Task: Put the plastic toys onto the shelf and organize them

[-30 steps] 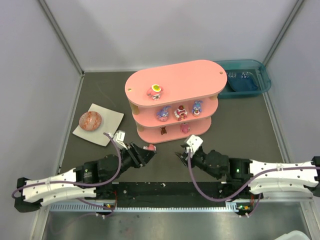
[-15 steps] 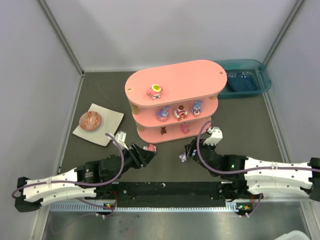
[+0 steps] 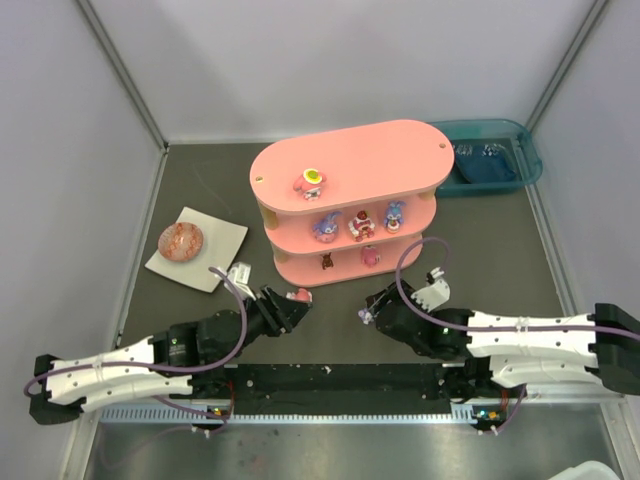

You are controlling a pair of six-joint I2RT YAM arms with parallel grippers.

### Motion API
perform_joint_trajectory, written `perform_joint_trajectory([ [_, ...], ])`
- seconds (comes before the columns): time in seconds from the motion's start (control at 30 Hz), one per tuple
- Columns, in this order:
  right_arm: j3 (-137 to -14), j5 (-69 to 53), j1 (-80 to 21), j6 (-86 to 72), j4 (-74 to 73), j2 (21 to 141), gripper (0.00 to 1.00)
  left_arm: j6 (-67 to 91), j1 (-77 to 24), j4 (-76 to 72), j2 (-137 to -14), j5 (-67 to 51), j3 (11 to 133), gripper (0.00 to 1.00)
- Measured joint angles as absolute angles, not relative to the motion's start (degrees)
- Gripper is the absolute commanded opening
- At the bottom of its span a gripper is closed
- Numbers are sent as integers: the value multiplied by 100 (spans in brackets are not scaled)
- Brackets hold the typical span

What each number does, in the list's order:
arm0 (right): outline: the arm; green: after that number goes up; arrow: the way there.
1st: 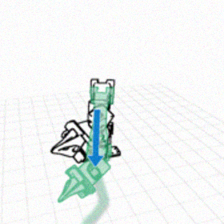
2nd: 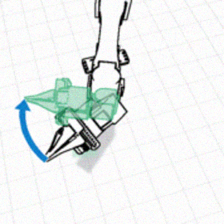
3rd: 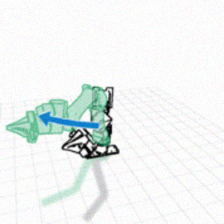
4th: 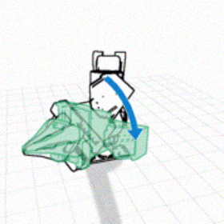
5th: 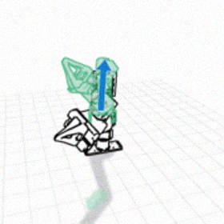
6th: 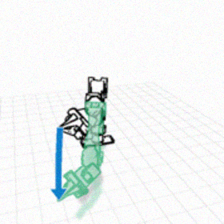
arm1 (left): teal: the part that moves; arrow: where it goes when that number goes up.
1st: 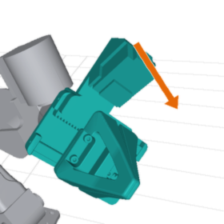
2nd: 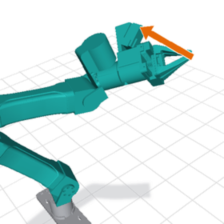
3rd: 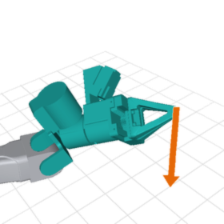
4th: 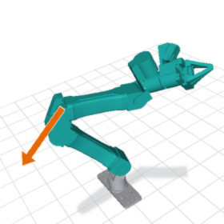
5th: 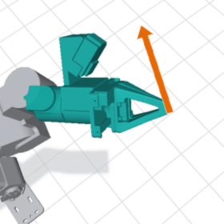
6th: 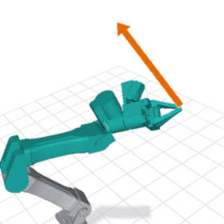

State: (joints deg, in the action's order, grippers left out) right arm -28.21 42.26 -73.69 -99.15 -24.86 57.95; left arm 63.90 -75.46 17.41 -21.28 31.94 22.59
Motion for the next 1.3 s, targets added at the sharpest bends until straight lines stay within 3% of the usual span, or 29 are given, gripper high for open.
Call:
perform_joint_trajectory([
  [0.4,-2823,3931,-7369,-11196,-2648,6543,72,6390,-7546,1831,-1944,3273,2152,64],
  [1.07,-2893,3892,-7057,-11408,-2617,7000,71,6311,-7546,1852,-1844,3424,2115,64],
  [1.23,-2906,3837,-6969,-11415,-2329,7131,69,6305,-7546,1872,-1800,3446,2115,64],
  [1.3,-2906,3795,-6923,-11424,-2171,7199,63,6300,-7546,1892,-1787,3457,2115,64],
])
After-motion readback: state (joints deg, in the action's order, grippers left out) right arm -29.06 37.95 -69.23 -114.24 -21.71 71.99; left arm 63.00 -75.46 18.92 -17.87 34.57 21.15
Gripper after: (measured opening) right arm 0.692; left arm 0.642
